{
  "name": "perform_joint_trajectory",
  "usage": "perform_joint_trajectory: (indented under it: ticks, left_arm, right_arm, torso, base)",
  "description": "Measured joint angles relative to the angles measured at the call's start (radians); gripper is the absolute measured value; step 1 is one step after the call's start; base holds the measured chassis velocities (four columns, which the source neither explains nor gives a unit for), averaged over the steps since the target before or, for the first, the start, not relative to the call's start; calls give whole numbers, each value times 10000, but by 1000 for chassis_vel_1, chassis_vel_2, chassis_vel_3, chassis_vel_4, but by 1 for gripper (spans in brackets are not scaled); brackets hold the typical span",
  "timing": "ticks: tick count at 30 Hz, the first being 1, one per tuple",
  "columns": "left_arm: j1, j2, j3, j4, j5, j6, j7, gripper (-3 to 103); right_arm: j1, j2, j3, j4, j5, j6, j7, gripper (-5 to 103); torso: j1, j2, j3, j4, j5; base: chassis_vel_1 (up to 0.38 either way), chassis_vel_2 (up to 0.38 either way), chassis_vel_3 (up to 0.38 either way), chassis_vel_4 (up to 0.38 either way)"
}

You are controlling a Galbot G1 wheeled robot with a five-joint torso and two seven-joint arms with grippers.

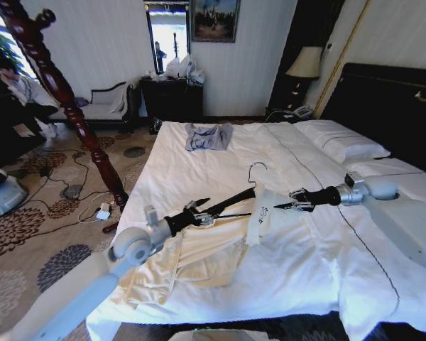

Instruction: Pick up the clothes from the bed and hang them on the clothes hanger.

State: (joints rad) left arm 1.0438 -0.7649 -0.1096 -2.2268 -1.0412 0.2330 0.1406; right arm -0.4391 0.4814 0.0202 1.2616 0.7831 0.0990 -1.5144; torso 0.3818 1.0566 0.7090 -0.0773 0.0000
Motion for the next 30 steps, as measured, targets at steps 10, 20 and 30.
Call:
perform_joint_trajectory:
  ticks: [10, 20, 30]
  left_arm:
    - [1035, -2129, -2799, 177, 325, 1365, -2815, 100]
    - [1312, -2502, -3291, 2000, 982, 2802, -4847, 100]
    - [-332, -3212, -2263, 4092, 813, 3660, -4828, 100]
  right_arm:
    - [160, 155, 59, 260, -597, 310, 5, 20]
    - [131, 45, 196, 455, -676, 433, -55, 20]
    - [120, -2, 199, 812, -804, 480, 12, 20]
  torso:
    - [1, -1, 1, -2, 0]
    - [1, -1, 1, -1, 0]
    - [0, 0, 1, -5, 0]
  base:
    - [0, 0, 0, 0]
    - [0, 0, 0, 0]
    - [0, 0, 0, 0]
